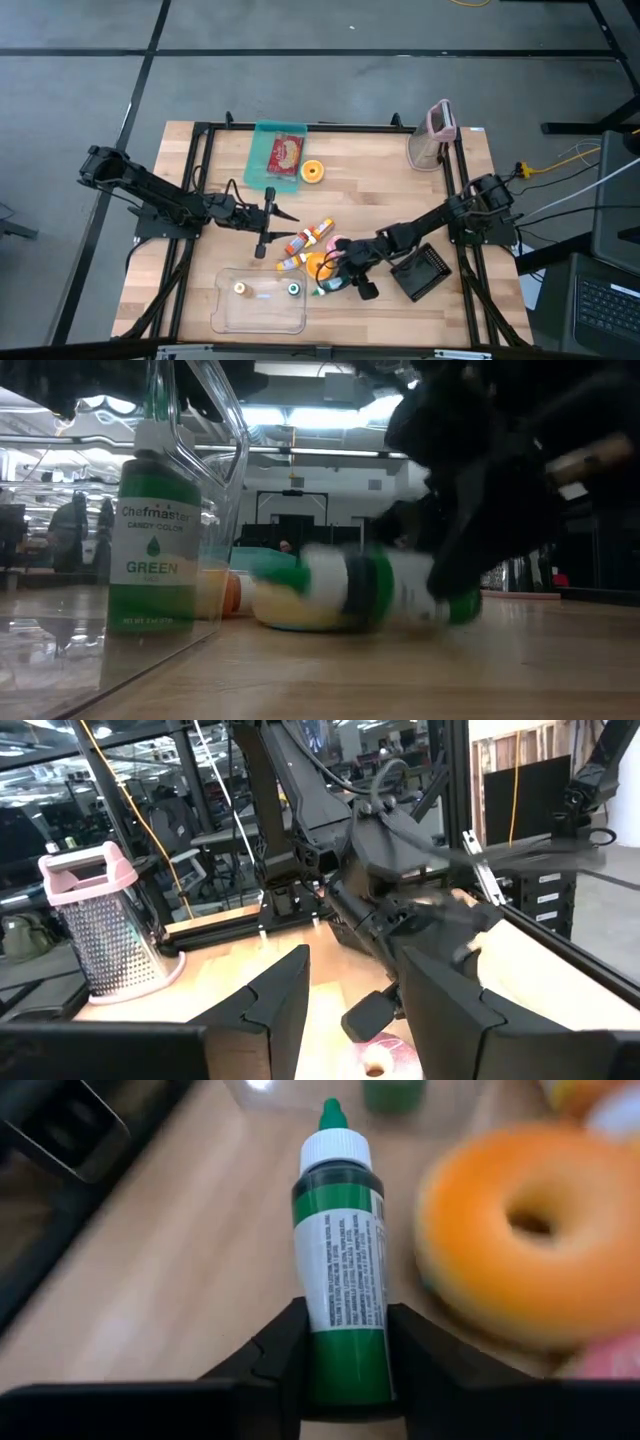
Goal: Pick & Place Food Item
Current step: Put the green food coloring bottle into the transparent bin
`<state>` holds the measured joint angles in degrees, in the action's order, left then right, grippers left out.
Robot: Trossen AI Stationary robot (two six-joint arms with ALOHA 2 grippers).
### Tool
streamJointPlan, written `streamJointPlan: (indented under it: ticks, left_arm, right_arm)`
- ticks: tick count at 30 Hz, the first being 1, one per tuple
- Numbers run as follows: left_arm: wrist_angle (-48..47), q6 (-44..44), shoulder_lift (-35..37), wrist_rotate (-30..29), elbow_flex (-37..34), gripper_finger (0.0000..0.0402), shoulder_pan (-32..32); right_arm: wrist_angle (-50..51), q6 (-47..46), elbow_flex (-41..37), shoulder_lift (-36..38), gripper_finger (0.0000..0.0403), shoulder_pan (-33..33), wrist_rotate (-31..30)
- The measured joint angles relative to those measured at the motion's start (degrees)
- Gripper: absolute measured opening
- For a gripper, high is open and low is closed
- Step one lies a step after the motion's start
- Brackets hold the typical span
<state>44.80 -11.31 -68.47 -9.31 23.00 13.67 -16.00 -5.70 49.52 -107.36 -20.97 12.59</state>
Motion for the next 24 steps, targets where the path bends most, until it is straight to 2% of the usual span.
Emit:
streamJointPlan:
  ticks: [8, 14, 19, 21, 24]
  left_arm:
    - [0.0, 0.0, 0.0, -0.1, 0.0, 0.015, 0.2]
    - [0.4, -0.8, 0.0, -0.1, 0.9, 0.015, 0.2]
    - [-0.6, -2.6, 0.0, -2.1, 3.2, 0.015, 1.1]
    - [-3.4, -3.5, 0.0, -4.3, 5.2, 0.015, 1.7]
    - [-12.5, -4.7, 0.3, -9.1, 9.9, 0.015, 2.4]
  right_arm:
    - [-3.1, 1.6, 0.0, 10.8, 0.0104, 0.1, 0.0]
    - [-2.7, 8.8, 0.0, 21.2, 0.0111, 0.4, -11.2]
    - [0.0, 11.7, 0.0, 25.4, 0.0107, 2.1, -18.8]
    - [3.3, 10.2, 0.0, 25.5, 0.0106, 3.1, -20.6]
    - [7.2, 8.0, 0.0, 24.9, 0.0109, 4.5, -23.8]
